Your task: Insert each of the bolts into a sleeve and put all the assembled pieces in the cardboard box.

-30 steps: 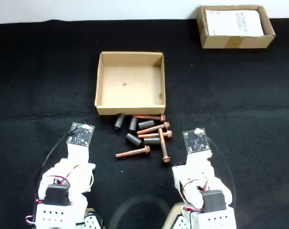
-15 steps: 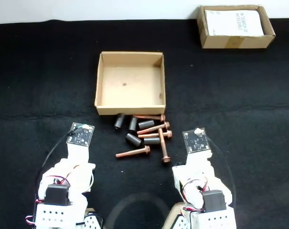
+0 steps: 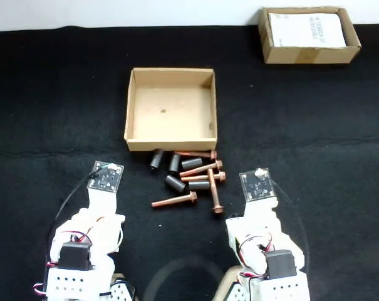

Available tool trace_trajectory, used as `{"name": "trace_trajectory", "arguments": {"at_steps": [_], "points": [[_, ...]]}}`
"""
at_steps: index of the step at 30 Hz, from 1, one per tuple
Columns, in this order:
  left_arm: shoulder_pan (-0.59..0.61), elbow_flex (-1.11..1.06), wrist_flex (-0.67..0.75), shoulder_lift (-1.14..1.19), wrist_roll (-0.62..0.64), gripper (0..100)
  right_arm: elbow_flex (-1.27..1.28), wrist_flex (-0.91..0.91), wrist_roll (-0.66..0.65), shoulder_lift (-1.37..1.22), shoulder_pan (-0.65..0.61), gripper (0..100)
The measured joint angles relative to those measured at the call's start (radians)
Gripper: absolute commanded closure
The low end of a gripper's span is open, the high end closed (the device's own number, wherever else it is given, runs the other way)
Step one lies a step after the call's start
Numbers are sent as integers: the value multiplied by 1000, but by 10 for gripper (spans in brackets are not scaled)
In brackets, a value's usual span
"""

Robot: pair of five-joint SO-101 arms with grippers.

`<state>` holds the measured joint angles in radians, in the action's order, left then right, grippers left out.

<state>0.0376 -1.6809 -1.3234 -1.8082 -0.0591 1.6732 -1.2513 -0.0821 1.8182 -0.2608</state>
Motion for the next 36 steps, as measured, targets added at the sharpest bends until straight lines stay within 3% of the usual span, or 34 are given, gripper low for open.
{"name": "trace_trajectory", "arguments": {"at_steps": [36], "points": [[0,3,35,0,0,991,0,0,0,0,0,991]]}}
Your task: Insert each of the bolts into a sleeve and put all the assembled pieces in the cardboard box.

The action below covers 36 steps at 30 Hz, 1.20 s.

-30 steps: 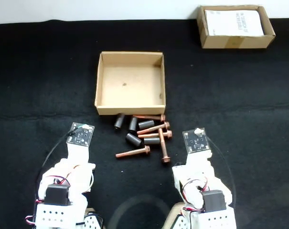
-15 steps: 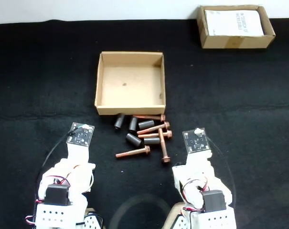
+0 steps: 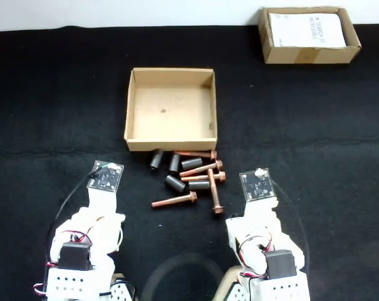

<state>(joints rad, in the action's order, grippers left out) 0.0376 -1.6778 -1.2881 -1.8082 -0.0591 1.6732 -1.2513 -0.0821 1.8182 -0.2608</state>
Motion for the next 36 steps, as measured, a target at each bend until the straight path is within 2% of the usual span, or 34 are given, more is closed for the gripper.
{"name": "trace_trajectory", "arguments": {"at_steps": [4,8,13,17,21,29,36], "points": [[0,11,38,0,0,990,0,0,0,0,0,991],[-6,115,43,0,0,990,0,0,0,0,0,991],[-9,348,43,0,0,989,0,0,0,0,0,991],[-9,540,43,0,0,935,0,0,0,0,0,991],[-9,704,29,35,12,924,0,0,0,0,0,991],[-11,1063,-6,422,167,924,0,0,0,0,0,991],[-18,1373,-195,753,430,924,0,0,0,0,0,991]]}}
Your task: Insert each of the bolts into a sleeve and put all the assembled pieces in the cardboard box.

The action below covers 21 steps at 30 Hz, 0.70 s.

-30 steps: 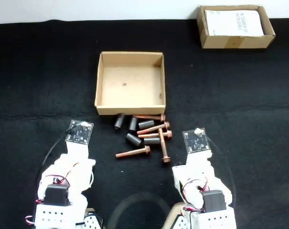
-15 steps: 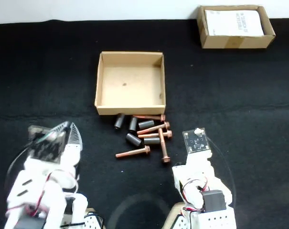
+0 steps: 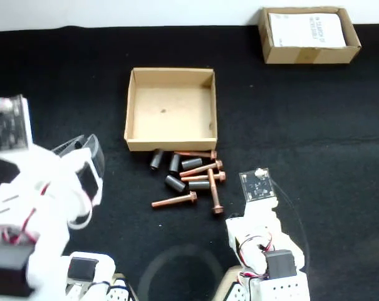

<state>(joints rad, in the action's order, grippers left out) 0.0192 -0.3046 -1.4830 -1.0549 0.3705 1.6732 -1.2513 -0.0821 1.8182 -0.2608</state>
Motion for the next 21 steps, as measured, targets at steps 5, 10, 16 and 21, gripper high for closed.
{"name": "trace_trajectory", "arguments": {"at_steps": [5,10,16,21], "points": [[0,28,-187,54,49,924,0,0,0,0,0,991],[0,-64,-270,52,51,924,0,0,0,0,0,991],[-2,-158,-273,63,51,924,0,0,0,0,0,991],[-2,-173,-276,61,51,924,0,0,0,0,0,991]]}}
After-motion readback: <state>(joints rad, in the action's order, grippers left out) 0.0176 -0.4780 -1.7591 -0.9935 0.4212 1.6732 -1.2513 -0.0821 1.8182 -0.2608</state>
